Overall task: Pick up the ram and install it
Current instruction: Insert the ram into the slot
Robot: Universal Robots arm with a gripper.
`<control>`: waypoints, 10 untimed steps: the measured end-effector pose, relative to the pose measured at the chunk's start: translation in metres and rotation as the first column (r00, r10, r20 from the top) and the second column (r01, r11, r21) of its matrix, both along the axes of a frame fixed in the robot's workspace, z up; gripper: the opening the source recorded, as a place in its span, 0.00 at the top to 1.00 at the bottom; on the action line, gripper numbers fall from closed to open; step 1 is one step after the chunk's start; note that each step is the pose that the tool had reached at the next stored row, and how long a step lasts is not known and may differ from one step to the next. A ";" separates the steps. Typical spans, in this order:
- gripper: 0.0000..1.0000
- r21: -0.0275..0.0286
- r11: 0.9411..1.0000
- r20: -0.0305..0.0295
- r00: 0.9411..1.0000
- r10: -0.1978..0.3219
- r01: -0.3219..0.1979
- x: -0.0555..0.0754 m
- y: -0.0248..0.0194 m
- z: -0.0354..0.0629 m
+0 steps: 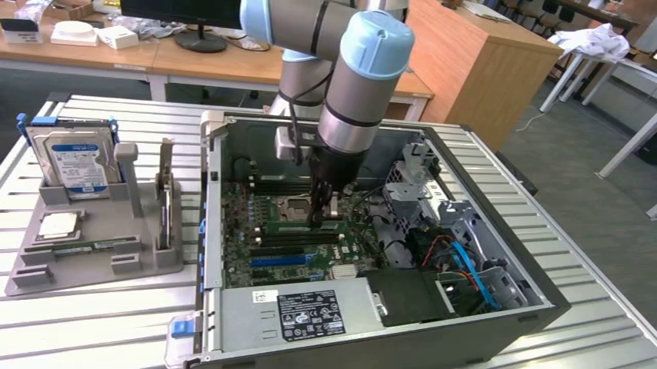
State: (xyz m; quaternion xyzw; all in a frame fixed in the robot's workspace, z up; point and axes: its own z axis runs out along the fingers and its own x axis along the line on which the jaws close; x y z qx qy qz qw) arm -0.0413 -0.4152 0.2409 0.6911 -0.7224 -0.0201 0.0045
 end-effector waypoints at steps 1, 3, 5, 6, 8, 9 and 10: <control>0.88 0.000 1.000 0.000 1.000 0.008 -0.008 0.000 0.0000 -0.0003; 0.88 0.000 1.000 0.000 1.000 0.013 -0.013 0.000 0.0000 -0.0011; 0.88 0.000 1.000 0.000 1.000 0.014 -0.014 0.000 0.0000 -0.0017; 0.88 0.000 1.000 0.000 1.000 0.014 -0.014 -0.001 0.0000 -0.0021; 0.88 0.000 1.000 0.000 1.000 0.014 -0.014 -0.002 0.0000 -0.0026; 0.88 0.000 1.000 0.000 1.000 0.014 -0.014 -0.002 0.0000 -0.0029; 0.88 0.000 1.000 0.000 1.000 0.014 -0.014 -0.003 0.0000 -0.0031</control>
